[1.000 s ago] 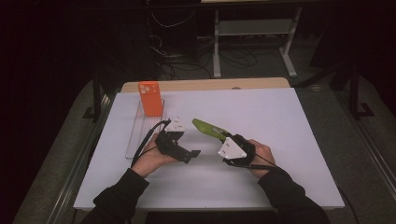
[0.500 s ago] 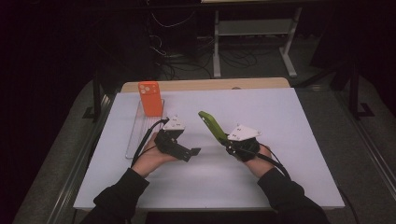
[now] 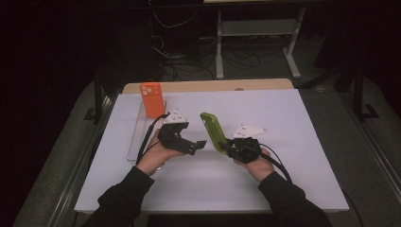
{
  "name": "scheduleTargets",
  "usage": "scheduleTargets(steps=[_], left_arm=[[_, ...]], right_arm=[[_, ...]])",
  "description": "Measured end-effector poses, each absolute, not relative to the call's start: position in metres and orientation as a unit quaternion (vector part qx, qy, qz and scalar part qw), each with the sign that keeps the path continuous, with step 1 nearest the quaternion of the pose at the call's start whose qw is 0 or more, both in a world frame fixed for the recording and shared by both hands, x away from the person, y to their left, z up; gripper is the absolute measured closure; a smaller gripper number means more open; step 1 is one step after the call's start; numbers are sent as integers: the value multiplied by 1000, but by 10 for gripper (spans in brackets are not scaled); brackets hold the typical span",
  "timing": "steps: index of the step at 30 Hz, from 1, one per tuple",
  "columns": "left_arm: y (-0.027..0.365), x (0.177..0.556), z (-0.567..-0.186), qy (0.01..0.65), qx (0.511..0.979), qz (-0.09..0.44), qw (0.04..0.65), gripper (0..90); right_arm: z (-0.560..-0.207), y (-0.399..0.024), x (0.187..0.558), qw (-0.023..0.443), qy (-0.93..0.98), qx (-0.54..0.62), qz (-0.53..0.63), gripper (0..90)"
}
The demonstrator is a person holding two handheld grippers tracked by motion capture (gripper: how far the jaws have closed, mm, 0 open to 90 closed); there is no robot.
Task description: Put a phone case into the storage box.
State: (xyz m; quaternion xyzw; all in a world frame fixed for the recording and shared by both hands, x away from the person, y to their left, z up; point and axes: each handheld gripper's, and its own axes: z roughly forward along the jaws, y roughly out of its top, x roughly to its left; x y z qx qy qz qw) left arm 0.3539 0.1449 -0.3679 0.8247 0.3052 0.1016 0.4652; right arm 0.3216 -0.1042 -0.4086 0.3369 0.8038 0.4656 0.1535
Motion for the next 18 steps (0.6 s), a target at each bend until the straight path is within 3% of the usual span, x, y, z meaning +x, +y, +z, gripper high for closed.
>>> scheduleTargets(steps=[18], left_arm=[[129, 364, -368, 308, 795, 84, 516, 0]], right_arm=[[-404, -95, 316, 138, 797, 330, 486, 758]])
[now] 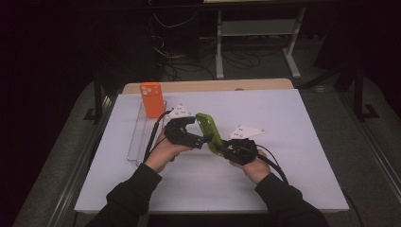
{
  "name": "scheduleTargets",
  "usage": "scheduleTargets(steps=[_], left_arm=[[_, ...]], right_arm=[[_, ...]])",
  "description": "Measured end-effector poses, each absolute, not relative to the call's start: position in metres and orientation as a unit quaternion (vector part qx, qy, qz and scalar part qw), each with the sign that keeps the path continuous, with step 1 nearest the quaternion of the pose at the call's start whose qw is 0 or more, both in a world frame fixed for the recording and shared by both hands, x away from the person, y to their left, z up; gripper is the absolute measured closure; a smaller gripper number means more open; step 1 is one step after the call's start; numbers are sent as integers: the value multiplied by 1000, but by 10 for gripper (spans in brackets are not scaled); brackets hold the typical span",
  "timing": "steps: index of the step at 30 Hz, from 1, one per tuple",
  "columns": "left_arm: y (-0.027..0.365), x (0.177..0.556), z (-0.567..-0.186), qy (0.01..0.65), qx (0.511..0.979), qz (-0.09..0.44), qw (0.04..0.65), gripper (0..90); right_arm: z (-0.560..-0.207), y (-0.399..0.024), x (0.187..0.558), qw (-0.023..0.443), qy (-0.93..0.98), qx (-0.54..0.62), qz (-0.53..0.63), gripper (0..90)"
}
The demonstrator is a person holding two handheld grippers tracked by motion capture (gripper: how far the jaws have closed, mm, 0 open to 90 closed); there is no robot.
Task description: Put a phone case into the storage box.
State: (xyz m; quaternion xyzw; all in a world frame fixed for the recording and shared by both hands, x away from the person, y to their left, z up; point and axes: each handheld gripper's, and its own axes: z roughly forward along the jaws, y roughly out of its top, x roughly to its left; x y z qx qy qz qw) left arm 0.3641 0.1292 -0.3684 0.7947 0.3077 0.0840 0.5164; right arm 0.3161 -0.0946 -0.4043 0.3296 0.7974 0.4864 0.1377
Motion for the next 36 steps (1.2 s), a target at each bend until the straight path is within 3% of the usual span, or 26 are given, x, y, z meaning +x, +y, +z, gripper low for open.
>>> scheduleTargets(steps=[21, 24, 36], left_arm=[[116, 368, -372, 308, 784, 78, 533, 0], [118, 368, -372, 313, 779, 77, 538, 52], [119, 366, -371, 318, 773, 66, 545, 121]], right_arm=[[-404, -90, 312, 136, 799, 321, 489, 758], [-405, -90, 312, 139, 801, 320, 486, 758], [-408, -87, 311, 147, 809, 319, 472, 756]])
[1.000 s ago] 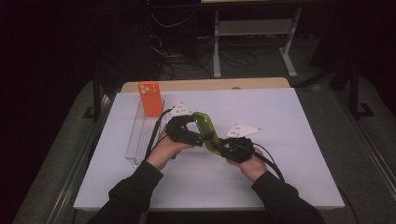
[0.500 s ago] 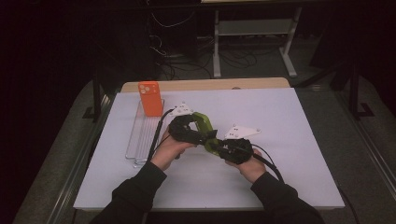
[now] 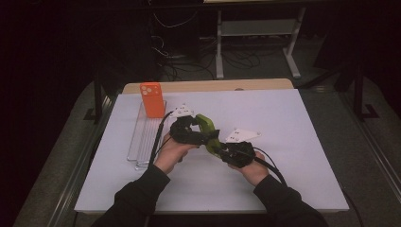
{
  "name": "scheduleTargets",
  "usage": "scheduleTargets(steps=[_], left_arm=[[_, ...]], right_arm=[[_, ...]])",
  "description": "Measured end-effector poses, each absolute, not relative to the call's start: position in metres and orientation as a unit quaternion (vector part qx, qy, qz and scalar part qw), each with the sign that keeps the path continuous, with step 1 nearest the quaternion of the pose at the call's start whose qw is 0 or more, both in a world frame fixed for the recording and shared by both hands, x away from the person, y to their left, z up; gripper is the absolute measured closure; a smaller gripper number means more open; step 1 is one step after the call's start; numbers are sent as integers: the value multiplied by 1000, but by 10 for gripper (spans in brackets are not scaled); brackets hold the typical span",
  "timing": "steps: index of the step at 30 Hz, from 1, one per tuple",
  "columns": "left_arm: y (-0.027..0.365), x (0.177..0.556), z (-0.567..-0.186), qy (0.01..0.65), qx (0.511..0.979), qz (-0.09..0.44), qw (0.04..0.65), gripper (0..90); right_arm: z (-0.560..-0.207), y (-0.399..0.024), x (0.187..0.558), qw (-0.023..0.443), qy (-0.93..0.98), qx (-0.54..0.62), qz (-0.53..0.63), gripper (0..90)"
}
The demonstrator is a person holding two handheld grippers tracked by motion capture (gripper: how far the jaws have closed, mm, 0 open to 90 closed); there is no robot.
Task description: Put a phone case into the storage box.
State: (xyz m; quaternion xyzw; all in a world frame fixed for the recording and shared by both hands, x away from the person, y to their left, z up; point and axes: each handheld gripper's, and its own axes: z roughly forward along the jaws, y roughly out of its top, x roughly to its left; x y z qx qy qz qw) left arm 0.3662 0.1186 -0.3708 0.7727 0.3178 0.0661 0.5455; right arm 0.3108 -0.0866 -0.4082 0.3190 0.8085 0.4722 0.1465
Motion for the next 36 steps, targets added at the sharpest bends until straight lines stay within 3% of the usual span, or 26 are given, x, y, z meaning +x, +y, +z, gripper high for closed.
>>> scheduleTargets(steps=[5, 7, 13, 22, 31, 36], left_arm=[[118, 364, -368, 320, 776, 70, 539, 133], [118, 364, -368, 315, 779, 79, 536, 135], [120, 367, -367, 325, 779, 82, 530, 137], [135, 380, -351, 347, 773, 100, 522, 138], [150, 393, -322, 357, 764, 139, 519, 137], [164, 401, -307, 367, 756, 164, 516, 137]], right_arm=[[-409, -85, 311, 146, 811, 313, 472, 705], [-408, -84, 311, 142, 813, 311, 472, 596], [-406, -94, 311, 122, 817, 314, 468, 396], [-411, -122, 310, 117, 821, 348, 437, 157], [-419, -152, 300, 130, 821, 360, 424, 3], [-427, -168, 292, 137, 821, 365, 417, 0]])
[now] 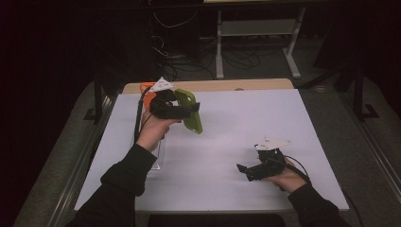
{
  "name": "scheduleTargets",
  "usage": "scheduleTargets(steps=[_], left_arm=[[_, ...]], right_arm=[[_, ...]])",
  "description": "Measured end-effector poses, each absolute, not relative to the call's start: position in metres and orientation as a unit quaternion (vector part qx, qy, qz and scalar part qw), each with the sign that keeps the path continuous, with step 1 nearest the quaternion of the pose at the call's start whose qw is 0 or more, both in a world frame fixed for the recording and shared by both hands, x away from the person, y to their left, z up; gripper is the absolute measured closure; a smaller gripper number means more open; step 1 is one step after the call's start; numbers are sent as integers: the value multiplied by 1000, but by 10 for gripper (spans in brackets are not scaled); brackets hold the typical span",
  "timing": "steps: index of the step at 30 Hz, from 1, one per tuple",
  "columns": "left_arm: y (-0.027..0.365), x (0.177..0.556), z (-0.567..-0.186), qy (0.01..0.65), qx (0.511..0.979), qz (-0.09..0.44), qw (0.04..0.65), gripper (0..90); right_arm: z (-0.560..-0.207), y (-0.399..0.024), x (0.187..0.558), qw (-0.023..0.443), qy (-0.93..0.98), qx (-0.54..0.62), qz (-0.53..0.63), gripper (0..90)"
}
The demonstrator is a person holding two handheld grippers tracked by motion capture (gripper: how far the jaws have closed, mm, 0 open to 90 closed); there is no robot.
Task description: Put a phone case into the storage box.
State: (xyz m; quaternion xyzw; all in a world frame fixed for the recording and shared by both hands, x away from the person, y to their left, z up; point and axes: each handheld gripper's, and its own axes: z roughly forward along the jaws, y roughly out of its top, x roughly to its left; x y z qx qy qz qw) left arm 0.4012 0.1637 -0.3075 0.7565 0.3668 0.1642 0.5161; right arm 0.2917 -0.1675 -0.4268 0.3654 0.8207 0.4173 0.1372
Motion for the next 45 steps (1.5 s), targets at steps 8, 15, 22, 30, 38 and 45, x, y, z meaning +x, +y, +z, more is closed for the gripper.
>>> scheduleTargets(steps=[8, 15, 22, 30, 38, 45], left_arm=[[192, 413, -292, 388, 745, 218, 498, 137], [219, 425, -282, 423, 723, 268, 477, 137], [238, 441, -288, 472, 697, 305, 445, 137], [245, 455, -303, 514, 673, 333, 415, 136], [242, 464, -329, 535, 666, 350, 383, 134], [242, 469, -347, 547, 670, 350, 359, 133]], right_arm=[[-436, -180, 279, 152, 823, 370, 403, 0], [-439, -186, 275, 155, 825, 374, 394, 0], [-439, -186, 275, 152, 825, 375, 393, 0], [-439, -186, 275, 150, 825, 377, 395, 0], [-439, -186, 275, 149, 826, 376, 394, 0], [-438, -186, 275, 154, 825, 374, 395, 0]])
